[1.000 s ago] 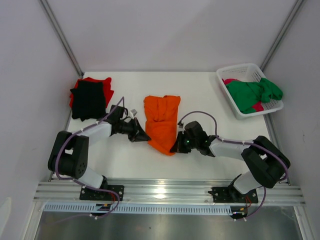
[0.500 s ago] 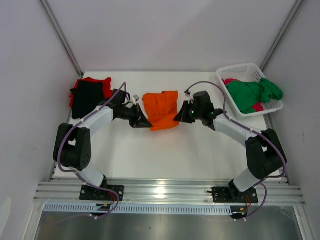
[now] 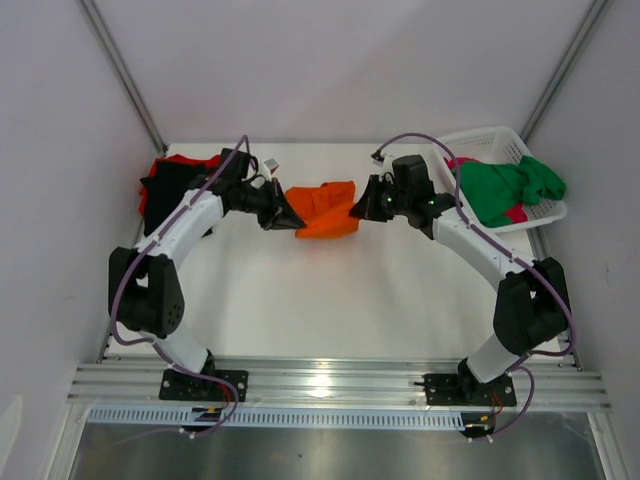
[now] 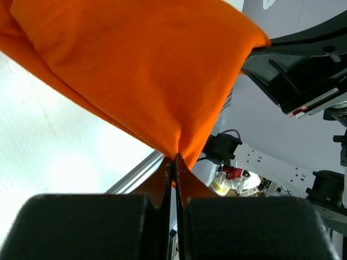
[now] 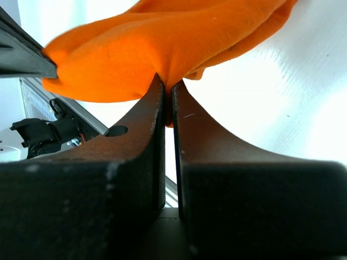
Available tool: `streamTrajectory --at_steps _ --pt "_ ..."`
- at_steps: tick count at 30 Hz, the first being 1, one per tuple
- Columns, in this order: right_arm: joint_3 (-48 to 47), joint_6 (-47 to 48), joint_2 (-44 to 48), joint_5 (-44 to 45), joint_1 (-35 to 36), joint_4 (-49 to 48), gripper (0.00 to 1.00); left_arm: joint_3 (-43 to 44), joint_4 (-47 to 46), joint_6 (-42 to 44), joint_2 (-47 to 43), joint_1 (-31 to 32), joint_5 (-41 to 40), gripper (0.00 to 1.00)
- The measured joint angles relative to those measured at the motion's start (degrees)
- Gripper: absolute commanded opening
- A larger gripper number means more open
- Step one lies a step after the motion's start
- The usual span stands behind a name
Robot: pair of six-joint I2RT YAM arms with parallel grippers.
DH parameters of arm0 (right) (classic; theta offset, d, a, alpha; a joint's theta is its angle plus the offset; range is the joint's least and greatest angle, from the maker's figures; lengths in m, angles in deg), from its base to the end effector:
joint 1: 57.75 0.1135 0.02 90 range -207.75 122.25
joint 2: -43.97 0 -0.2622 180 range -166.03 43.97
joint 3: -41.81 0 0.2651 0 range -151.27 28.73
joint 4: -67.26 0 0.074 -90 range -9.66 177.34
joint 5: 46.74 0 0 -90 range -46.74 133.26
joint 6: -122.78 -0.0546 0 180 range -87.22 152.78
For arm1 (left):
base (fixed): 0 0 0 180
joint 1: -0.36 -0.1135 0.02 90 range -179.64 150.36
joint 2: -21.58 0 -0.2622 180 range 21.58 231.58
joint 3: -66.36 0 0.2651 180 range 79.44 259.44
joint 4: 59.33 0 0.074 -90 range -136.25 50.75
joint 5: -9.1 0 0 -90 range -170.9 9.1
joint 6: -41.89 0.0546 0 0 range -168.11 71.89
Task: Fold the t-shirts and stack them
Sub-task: Fold the long partially folded tshirt into a neat square
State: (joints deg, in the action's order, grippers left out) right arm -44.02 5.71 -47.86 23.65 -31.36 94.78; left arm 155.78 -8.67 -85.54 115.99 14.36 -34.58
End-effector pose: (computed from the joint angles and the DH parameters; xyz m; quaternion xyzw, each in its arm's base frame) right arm 0.3471 0.1927 0.2786 -0.0754 0.8686 0.3437 0.3489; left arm 0.3468 -0.1272 0.2596 -0.0646 0.8837 -0.4563 0.0816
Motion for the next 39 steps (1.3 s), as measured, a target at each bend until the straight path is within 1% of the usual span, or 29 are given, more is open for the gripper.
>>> streamTrajectory --at_steps 7,12,15,17,20,23,33,39 --pt "0.0 0.9 -0.4 0.0 -0.4 1.4 0.00 6.6 4.0 1.1 4.3 -0.6 -0.2 0.01" --pt "0.6 0.5 -0.1 -0.5 -0.7 1.3 0.00 7.2 5.9 1.4 4.1 -1.0 -1.0 0.01" --pt "4.6 -0.5 2.2 -1.3 -0.7 0.5 0.00 4.1 5.5 1.4 1.6 -0.9 -1.2 0.01" --pt "8.1 -1.4 4.2 -1.9 -0.4 -0.1 0.00 0.4 5.2 1.4 -1.4 -0.9 -1.1 0.01" --pt "13.4 -2.8 7.6 -2.6 0.9 -0.8 0.00 -5.5 4.9 1.4 -6.2 -0.8 -1.1 0.01" --pt "17.9 -4.0 11.0 -2.8 2.5 -1.1 0.00 -8.9 5.3 1.5 -9.1 -0.6 -1.1 0.01" --pt "24.1 -7.1 21.6 -1.4 5.9 -0.1 0.00 -14.5 7.0 1.5 -18.7 1.3 -1.2 0.01" --pt "26.0 -9.2 26.8 -0.5 7.5 1.2 0.00 -14.5 8.2 1.5 -20.6 1.4 -1.2 0.01"
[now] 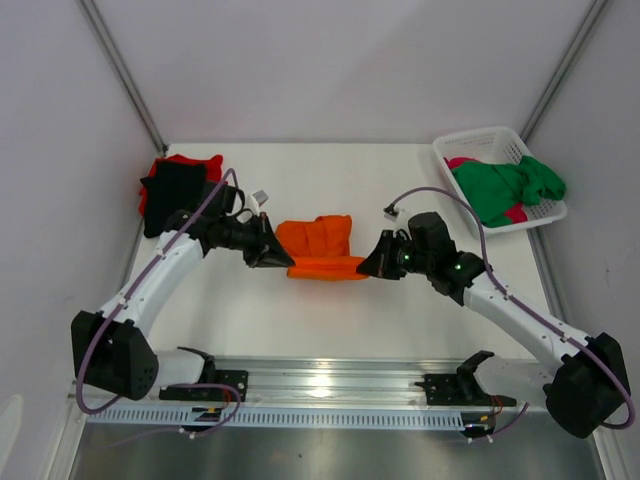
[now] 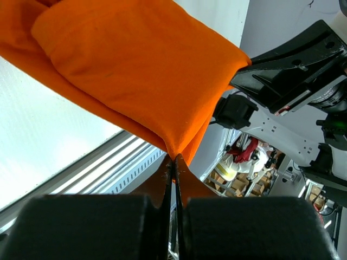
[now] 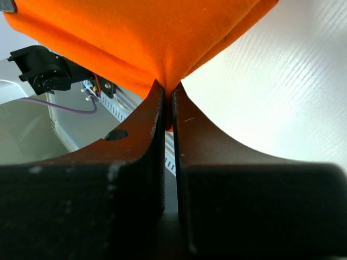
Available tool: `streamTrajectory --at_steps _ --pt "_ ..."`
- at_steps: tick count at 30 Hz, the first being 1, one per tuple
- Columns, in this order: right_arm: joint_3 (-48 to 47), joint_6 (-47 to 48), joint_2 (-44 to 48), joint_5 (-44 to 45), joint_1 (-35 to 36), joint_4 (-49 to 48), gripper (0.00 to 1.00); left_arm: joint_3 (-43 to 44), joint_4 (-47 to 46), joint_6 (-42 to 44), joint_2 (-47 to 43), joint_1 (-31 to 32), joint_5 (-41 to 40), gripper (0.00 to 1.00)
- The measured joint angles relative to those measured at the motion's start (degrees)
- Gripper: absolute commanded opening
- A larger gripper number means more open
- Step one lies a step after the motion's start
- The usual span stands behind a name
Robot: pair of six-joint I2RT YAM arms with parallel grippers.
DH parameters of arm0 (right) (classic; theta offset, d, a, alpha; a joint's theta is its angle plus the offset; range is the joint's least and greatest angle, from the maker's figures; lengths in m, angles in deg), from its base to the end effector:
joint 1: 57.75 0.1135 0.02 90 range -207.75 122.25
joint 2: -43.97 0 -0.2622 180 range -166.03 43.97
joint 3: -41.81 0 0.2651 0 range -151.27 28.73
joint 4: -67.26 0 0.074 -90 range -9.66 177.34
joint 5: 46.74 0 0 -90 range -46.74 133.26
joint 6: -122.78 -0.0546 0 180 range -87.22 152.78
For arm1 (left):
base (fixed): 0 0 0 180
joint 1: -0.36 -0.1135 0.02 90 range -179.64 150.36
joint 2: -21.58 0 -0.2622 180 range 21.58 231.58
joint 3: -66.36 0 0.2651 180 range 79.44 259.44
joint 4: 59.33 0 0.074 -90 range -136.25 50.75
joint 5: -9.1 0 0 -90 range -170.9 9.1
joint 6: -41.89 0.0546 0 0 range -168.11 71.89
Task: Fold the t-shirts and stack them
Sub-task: Fold the long partially folded tshirt into a neat square
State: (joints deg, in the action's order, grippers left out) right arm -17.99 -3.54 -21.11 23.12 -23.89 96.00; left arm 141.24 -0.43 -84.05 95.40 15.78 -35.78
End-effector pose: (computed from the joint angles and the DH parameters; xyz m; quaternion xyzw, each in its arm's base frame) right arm 0.2198 0.1701 0.2568 -0.0634 0.8710 0.3920 0.2893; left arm 0.2518 -0.1096 0.2750 -0.0535 0.8921 -0.4431 0.0708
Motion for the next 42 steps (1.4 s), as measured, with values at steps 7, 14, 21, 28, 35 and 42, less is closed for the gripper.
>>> streamTrajectory --at_steps 7,14,21,28,35,42 --pt "-0.7 0.4 -4.1 0.9 0.2 -0.1 0.00 0.0 -0.2 0.0 2.2 0.0 0.0 0.01" --pt "-4.0 3.2 -13.4 1.3 -0.2 -0.2 0.00 0.1 -0.9 0.0 7.9 0.0 -0.5 0.01" --pt "-10.9 6.8 -21.9 1.3 -1.6 0.3 0.00 2.3 -1.7 0.0 10.7 0.0 -1.0 0.01" --pt "-23.8 9.7 -31.3 0.8 -4.4 1.9 0.00 5.8 -3.0 -0.1 14.4 -0.1 -1.3 0.01" --pt "-31.4 11.6 -35.2 0.5 -5.5 3.8 0.00 9.7 -3.2 -0.2 17.2 -0.1 -1.5 0.00" --pt "-34.1 12.6 -37.1 -0.1 -6.6 5.1 0.00 12.4 -3.3 -0.7 18.7 -0.1 -1.5 0.01"
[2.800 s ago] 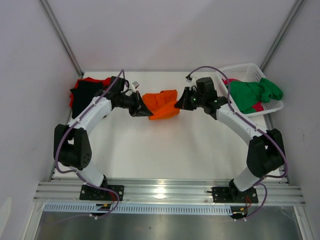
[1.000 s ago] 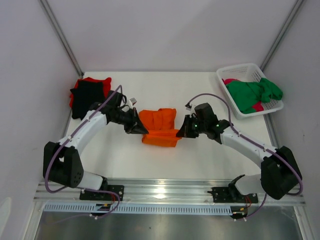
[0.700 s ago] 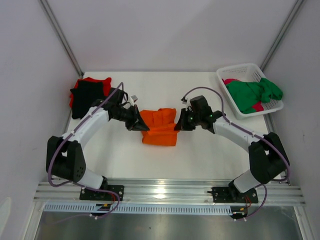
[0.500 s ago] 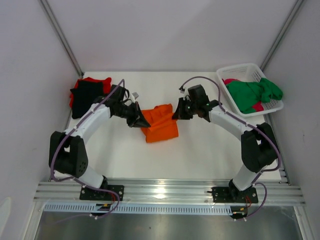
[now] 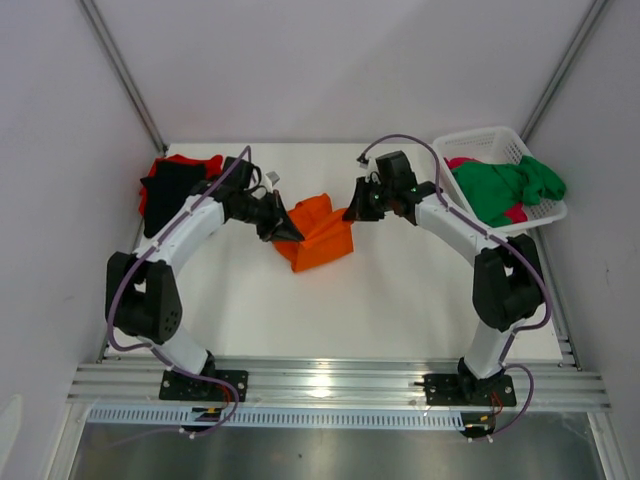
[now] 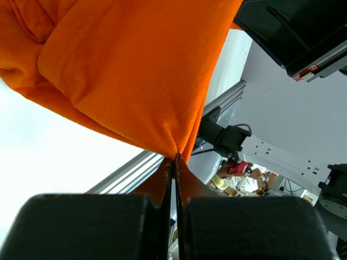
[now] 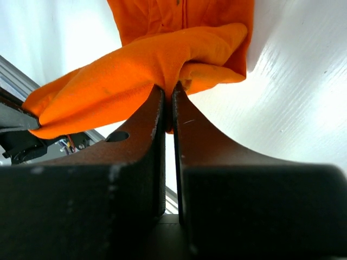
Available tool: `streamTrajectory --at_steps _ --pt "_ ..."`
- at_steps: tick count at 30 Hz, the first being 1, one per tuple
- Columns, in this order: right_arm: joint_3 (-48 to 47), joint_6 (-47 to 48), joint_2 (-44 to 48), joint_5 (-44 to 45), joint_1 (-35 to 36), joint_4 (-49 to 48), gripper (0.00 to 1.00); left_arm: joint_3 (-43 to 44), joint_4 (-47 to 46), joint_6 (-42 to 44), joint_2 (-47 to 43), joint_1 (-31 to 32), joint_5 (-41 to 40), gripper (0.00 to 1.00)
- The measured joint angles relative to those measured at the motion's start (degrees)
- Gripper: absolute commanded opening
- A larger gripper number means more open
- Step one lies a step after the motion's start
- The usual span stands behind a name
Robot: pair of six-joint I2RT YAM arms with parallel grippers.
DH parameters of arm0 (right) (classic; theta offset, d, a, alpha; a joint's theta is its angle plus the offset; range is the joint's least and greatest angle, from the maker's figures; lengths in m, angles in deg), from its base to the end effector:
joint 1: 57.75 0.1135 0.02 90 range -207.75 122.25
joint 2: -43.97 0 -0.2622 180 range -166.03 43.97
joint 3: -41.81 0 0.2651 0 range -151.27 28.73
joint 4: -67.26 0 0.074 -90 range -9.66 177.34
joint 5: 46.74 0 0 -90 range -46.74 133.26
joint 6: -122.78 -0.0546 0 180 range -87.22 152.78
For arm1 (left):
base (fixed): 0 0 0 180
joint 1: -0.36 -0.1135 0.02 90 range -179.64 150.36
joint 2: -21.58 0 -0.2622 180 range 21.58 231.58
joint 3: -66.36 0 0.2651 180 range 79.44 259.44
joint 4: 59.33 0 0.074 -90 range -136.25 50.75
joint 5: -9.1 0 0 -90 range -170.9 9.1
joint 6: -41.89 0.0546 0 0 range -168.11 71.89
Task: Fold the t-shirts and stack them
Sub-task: Fold the long partially folded tshirt into a neat square
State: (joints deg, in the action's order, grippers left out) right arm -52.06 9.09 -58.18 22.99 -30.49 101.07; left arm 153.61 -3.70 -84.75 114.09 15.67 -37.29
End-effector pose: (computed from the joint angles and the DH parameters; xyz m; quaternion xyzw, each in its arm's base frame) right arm 0.3740 0.2140 0.2477 -0.0994 0.8969 0.3171 0.2917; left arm 0.3283 -0.1289 0.2520 -0.0746 0.9004 -0.4254 0.0523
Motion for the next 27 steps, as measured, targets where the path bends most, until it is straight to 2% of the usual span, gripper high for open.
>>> streamTrajectory --at_steps 15,23,27 --pt "-9.2 0.5 -6.3 -2.3 -1.1 2.9 0.00 1.1 -1.6 -2.3 0.4 -0.1 -0.2 0.01" --pt "-9.6 0.5 -7.3 -2.5 -1.2 3.5 0.00 1.7 -1.5 -2.4 0.9 -0.1 -0.5 0.01" --pt "-6.8 0.2 -5.6 -2.1 -1.2 3.2 0.00 1.7 -1.1 -2.3 0.9 -0.1 -0.5 0.01"
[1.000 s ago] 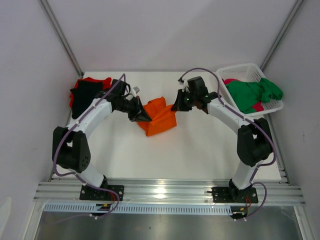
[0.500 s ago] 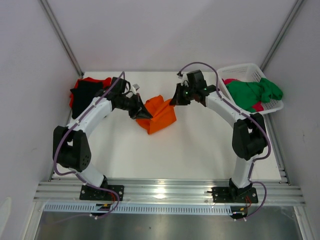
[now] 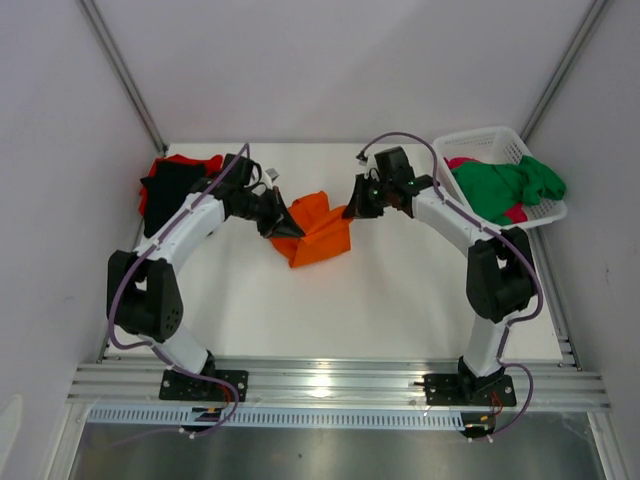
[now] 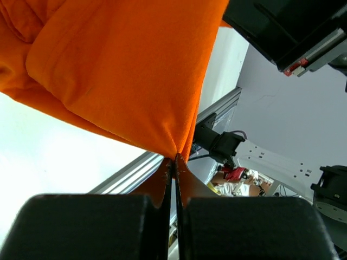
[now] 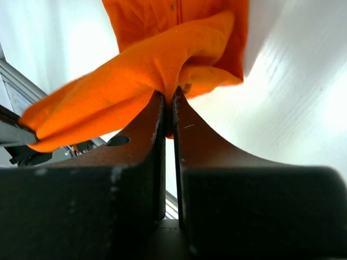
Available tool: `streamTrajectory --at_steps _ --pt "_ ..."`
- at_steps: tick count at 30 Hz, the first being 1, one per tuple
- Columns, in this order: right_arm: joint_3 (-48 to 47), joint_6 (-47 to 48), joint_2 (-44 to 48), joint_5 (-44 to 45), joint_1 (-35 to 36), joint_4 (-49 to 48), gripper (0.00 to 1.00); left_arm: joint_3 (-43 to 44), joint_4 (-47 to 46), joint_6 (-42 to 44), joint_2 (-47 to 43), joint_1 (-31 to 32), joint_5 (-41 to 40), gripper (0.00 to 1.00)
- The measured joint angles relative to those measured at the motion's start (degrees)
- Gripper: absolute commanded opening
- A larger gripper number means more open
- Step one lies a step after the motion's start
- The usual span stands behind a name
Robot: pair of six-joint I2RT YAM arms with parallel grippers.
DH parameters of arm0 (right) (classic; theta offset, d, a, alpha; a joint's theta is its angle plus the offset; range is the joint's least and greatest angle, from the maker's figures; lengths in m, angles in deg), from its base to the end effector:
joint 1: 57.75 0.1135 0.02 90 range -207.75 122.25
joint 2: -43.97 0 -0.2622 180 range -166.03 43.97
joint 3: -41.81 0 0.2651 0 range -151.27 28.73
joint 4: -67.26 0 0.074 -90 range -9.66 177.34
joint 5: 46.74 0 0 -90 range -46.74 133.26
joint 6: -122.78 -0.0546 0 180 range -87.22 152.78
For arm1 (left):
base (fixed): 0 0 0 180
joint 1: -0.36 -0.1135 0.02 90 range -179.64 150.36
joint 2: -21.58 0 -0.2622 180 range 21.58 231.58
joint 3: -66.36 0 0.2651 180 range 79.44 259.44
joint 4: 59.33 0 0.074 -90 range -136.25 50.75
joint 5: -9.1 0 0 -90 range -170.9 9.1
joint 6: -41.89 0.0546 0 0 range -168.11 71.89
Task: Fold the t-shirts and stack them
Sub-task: Fold the long partially folded tshirt into a neat square
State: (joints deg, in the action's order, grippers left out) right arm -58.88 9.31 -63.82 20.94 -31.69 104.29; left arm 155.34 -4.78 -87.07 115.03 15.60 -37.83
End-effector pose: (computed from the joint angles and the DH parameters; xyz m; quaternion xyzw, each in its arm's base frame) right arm 0.3974 0.2174 0.2437 -0.0958 0.9016 0.3220 0.2725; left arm 0.3363 -0.1303 0.2569 -0.0883 0.8974 -0.4281 0.0600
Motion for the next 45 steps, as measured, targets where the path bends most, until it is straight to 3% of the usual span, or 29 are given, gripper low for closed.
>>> streamTrajectory --at_steps 11,22,32,45 --pt "17.6 -3.7 18.3 0.8 2.3 -0.5 0.00 -8.7 6.1 3.0 -9.2 0.8 -2.4 0.01" --pt "25.8 -8.1 30.8 3.7 7.7 2.1 0.00 -10.9 10.7 5.6 -14.2 0.9 -3.7 0.01" --pt "30.3 -12.6 38.1 5.5 11.5 5.7 0.00 -9.7 13.6 6.5 -13.6 1.1 -3.7 0.01" --pt "32.9 -15.6 38.8 6.1 14.7 5.0 0.00 -7.2 16.2 7.6 -11.0 1.2 -4.3 0.00"
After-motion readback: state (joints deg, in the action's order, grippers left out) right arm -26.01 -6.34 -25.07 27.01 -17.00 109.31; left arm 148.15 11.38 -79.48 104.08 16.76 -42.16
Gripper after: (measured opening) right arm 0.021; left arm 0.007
